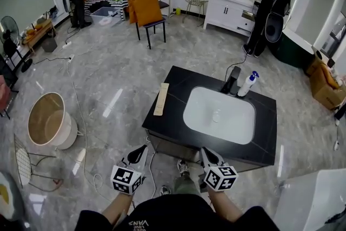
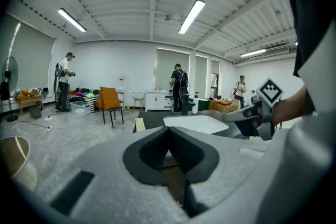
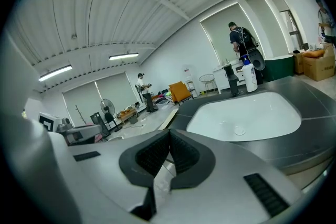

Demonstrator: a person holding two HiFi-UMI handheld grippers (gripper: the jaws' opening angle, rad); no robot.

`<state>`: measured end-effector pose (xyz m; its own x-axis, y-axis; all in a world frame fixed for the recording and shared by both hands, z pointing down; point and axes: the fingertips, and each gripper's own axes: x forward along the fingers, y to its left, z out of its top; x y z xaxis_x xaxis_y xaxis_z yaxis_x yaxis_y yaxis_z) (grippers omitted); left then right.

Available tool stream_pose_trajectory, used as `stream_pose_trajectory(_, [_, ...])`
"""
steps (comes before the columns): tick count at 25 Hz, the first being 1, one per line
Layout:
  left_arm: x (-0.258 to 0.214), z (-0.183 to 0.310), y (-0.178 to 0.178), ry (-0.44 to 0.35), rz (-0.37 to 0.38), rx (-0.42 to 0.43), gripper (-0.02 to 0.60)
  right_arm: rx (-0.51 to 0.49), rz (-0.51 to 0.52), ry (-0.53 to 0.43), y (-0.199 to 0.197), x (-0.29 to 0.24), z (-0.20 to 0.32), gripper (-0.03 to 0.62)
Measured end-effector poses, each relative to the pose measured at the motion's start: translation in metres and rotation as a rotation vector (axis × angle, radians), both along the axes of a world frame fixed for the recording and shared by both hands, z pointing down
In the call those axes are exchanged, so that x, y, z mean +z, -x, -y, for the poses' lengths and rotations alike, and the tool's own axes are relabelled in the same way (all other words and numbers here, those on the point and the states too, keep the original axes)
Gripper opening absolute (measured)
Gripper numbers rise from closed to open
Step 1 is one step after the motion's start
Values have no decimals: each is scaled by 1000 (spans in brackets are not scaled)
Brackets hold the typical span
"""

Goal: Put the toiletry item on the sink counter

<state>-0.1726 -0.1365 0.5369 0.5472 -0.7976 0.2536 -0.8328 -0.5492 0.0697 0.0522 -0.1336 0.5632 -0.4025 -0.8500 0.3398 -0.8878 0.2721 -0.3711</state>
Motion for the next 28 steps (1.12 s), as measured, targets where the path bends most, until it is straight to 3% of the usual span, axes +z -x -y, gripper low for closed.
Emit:
stream_pose_trajectory(7, [4, -26, 18, 19, -48, -35, 9, -36, -29, 16, 18, 6, -10, 0])
stream_pose_trajectory(15, [10, -45, 43, 27, -50, -90, 9, -58, -68, 38, 29, 10, -14, -2])
stream_pose_trajectory(28, [13, -50, 51, 12, -61, -126, 9, -84, -91, 27, 36, 8, -10, -2])
